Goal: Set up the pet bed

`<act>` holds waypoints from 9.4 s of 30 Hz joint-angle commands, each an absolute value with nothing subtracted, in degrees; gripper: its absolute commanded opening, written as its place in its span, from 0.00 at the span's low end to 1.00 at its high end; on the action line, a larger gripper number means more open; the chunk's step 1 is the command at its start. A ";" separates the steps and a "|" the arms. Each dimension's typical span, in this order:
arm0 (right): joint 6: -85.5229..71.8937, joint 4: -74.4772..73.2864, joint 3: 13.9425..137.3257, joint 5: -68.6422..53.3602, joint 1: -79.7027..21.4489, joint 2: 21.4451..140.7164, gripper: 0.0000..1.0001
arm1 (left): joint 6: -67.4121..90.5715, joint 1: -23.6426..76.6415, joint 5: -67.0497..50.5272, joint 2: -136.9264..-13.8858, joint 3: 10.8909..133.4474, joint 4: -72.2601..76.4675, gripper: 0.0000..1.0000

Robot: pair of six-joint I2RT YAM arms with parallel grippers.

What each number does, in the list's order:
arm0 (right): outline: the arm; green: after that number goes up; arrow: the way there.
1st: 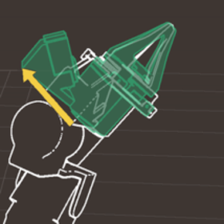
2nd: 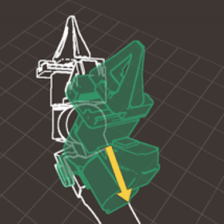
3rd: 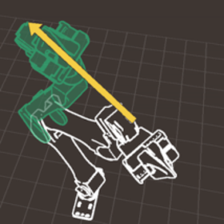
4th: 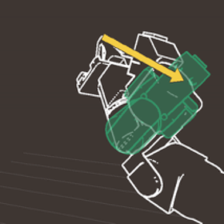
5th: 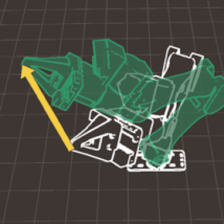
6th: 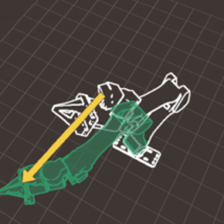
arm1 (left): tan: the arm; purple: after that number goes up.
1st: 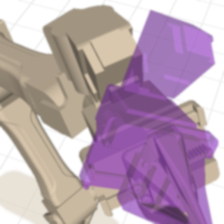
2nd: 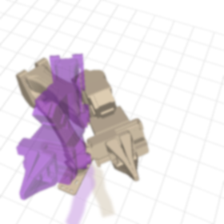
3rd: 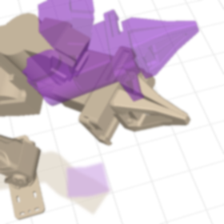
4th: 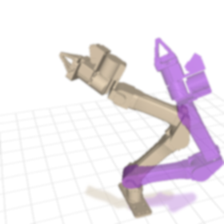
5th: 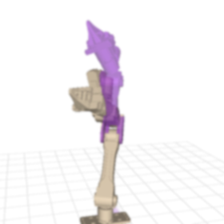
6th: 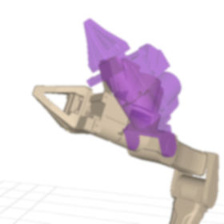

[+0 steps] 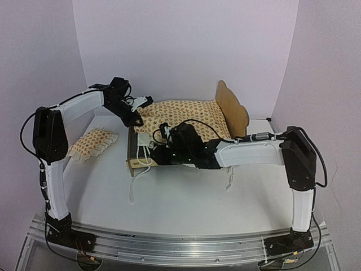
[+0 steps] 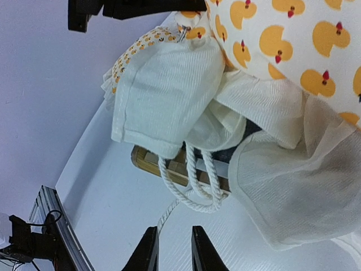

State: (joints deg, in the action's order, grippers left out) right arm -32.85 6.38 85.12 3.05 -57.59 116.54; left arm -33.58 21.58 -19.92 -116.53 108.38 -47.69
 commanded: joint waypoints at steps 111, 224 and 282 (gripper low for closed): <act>-40.75 9.57 108.09 2.31 -51.81 121.68 0.00 | -38.52 5.73 -65.40 -109.32 117.58 -55.70 0.85; -25.67 10.37 95.74 -5.10 -60.15 115.67 0.47 | -25.26 11.58 -54.11 -105.86 113.93 -56.99 0.00; -21.13 5.81 100.92 -10.96 -54.98 115.20 0.00 | -24.70 12.39 -50.60 -106.96 112.96 -53.39 0.00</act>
State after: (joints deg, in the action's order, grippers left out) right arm -21.45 4.51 103.39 -4.97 -55.10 123.03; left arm -24.00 12.38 -51.51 -107.63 111.42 -55.93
